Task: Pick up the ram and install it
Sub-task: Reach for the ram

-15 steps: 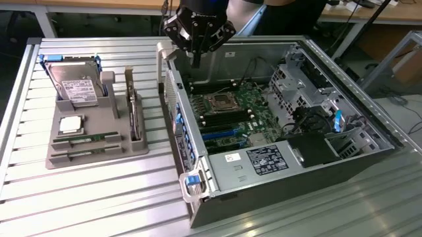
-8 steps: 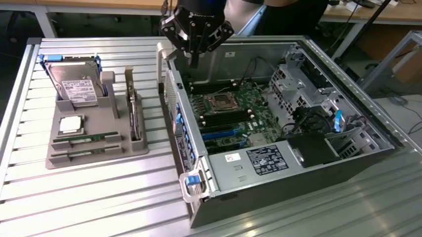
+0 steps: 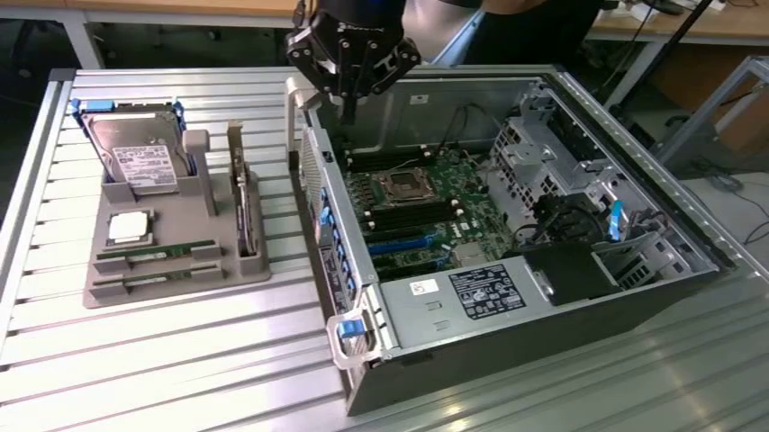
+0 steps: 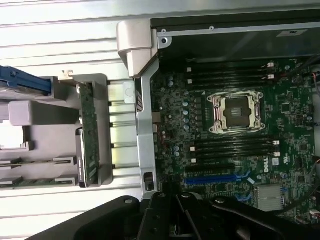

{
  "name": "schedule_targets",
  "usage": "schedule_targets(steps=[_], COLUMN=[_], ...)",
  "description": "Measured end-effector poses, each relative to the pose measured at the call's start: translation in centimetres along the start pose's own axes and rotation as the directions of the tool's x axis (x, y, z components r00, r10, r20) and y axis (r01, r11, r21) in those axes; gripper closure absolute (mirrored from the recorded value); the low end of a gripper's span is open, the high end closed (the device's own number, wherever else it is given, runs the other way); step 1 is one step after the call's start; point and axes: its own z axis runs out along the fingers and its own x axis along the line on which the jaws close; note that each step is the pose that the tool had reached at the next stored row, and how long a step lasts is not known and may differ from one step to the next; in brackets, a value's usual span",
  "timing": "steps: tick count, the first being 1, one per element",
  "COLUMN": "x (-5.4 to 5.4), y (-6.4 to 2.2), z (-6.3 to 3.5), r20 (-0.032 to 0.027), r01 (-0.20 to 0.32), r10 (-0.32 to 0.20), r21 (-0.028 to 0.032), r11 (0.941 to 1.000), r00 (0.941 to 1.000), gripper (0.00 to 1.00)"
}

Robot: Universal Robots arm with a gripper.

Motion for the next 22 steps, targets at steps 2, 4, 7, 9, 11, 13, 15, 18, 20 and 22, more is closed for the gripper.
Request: schedule_targets(steps=[2,4,7,9,11,13,15,18,20,22], x=[0.1,0.1,0.3,0.5,0.7,0.8,0.9,1.1,1.2,1.2], y=[0.0,-0.01,-0.02,-0.04,-0.05,-0.06,-0.07,-0.08,-0.09,-0.09], z=[0.0,-0.01,-0.01,-0.02,-0.02,-0.02,-0.03,-0.03,-0.03,-0.03], r20=[0.0,-0.0001,0.0,0.0,0.0,0.0,0.0,0.0,0.0,0.0], r01=[0.0,0.0,0.0,0.0,0.0,0.0,0.0,0.0,0.0,0.0], r10=[0.0,0.0,0.0,0.0,0.0,0.0,0.0,0.0,0.0,0.0], r21=[0.0,0.0,0.0,0.0,0.0,0.0,0.0,-0.0001,0.0,0.0], r11=[1.0,1.0,1.0,1.0,1.0,1.0,1.0,1.0,1.0,1.0], r00=[1.0,1.0,1.0,1.0,1.0,1.0,1.0,1.0,1.0,1.0], gripper=[0.9,0.9,0.9,0.9,0.9,0.9,0.9,0.9,0.9,0.9])
